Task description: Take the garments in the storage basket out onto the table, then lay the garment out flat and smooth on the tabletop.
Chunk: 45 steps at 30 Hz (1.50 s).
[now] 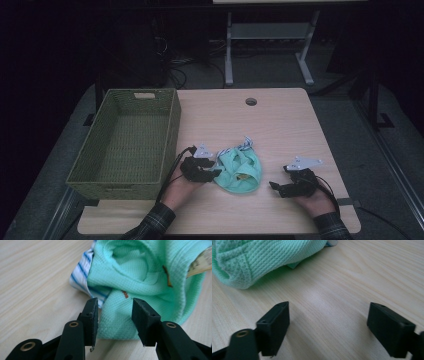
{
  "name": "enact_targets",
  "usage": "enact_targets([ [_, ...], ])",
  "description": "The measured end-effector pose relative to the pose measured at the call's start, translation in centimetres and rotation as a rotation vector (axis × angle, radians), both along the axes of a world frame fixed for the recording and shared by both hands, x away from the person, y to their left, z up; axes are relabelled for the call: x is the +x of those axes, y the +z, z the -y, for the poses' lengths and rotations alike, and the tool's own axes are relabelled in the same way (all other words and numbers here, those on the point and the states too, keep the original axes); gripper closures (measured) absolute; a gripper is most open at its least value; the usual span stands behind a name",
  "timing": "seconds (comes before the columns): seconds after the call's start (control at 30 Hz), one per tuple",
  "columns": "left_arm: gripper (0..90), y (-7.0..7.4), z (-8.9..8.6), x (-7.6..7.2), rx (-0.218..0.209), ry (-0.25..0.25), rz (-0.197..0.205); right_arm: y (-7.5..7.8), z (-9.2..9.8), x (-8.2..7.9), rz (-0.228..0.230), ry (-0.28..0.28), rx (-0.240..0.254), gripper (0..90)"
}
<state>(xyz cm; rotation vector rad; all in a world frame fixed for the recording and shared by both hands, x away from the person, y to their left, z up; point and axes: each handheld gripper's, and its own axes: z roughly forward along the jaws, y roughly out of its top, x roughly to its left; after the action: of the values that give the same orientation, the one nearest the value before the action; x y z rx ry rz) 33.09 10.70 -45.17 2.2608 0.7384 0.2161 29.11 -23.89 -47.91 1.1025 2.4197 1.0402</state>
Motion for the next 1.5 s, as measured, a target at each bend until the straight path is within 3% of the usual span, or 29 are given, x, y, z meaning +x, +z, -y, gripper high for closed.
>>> enact_targets([
  [0.1,56.0,-0.4,0.2,0.0,0.020,-0.004,-0.012,0.3,0.2,0.1,-0.019,0.006,0.029,32.5],
  [0.2,57.5,-0.7,0.5,0.0,0.038,-0.010,-0.020,1.0,0.3,0.4,-0.009,0.002,0.052,36.9],
  [0.47,77.3,-0.9,0.7,-0.1,0.054,-0.031,-0.046,2.2,-0.2,1.7,0.003,0.031,0.098,45.8],
  [0.63,82.6,-0.9,1.1,-0.2,0.060,-0.032,-0.044,3.2,-0.7,2.7,0.015,0.052,0.138,50.6],
  [1.1,83.0,-0.9,1.1,-0.1,0.062,-0.034,-0.051,4.7,-3.4,6.5,0.018,0.118,0.129,64.6],
  [1.33,83.0,-0.9,1.1,-0.1,0.060,-0.032,-0.051,4.3,-4.7,8.9,-0.029,0.145,0.151,67.1],
  [1.5,83.0,-0.9,1.1,-0.1,0.062,-0.033,-0.052,3.9,-5.9,10.1,-0.062,0.162,0.121,67.0],
])
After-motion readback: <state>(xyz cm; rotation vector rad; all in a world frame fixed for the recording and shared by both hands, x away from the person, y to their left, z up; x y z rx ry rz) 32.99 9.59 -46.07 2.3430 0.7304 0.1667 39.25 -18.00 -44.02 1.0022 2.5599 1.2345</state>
